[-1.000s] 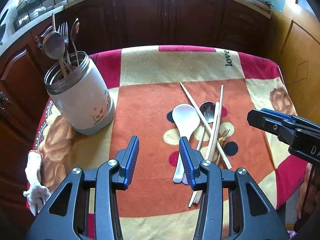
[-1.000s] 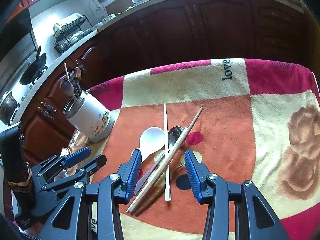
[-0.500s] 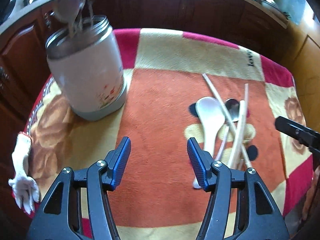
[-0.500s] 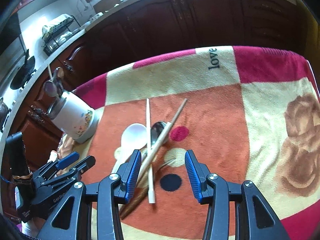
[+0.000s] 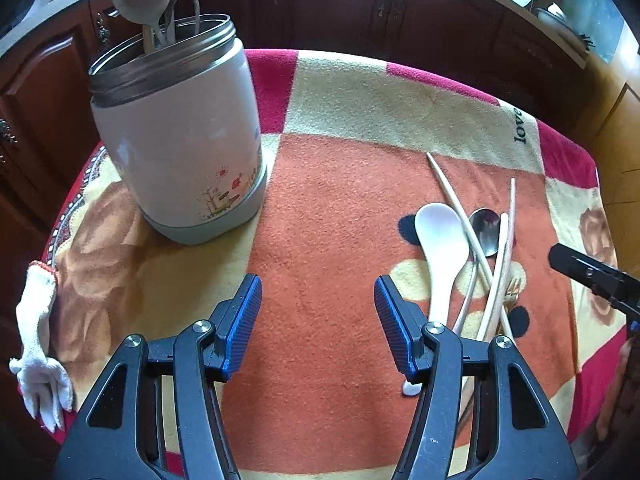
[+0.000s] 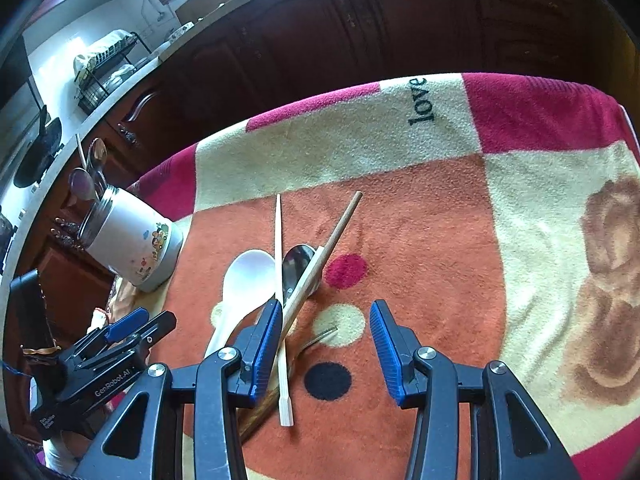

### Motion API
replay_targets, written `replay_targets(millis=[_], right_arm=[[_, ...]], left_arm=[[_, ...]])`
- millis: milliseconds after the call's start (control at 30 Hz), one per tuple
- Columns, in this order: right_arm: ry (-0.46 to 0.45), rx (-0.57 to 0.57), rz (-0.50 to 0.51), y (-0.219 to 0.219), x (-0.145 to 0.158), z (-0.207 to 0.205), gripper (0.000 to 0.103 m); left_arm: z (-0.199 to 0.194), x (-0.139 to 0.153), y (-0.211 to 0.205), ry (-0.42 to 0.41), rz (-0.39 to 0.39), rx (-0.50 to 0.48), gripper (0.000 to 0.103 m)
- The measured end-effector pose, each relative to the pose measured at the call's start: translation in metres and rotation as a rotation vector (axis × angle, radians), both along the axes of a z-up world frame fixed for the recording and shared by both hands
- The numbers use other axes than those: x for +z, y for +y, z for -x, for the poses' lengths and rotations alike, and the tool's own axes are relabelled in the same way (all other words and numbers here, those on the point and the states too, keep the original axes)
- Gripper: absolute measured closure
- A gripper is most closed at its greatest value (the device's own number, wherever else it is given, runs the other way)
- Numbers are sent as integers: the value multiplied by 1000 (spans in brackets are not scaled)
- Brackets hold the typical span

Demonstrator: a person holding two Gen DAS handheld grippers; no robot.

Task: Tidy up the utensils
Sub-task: 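Lower both open grippers toward the white ceramic spoon and wooden chopstick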

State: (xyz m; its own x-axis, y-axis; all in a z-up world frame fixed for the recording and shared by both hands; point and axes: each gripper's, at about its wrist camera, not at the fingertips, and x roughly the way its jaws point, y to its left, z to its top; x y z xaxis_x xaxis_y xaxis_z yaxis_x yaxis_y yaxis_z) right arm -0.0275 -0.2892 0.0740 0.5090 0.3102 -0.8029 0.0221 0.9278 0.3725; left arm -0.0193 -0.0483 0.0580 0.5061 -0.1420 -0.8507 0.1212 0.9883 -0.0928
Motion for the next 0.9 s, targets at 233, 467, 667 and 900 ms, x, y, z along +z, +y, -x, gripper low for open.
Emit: replay_targets(millis=[233,467,667,900], right_arm=[[-15,26,-73,-2,-7,-14,65],[-2,-7,-168,-12,-17,-38,73],[18,-69,-309,-30,-31,-57,73],[29,-64,-321,-34,-37,-63,74]], left_arm=[[-7,3,-13,11,36,-62,45],[-20,5,-23,28,70,-104,45],[-33,-1,-34,48,82,-139,45],[-48,-10,-46,69,80,-169,45]])
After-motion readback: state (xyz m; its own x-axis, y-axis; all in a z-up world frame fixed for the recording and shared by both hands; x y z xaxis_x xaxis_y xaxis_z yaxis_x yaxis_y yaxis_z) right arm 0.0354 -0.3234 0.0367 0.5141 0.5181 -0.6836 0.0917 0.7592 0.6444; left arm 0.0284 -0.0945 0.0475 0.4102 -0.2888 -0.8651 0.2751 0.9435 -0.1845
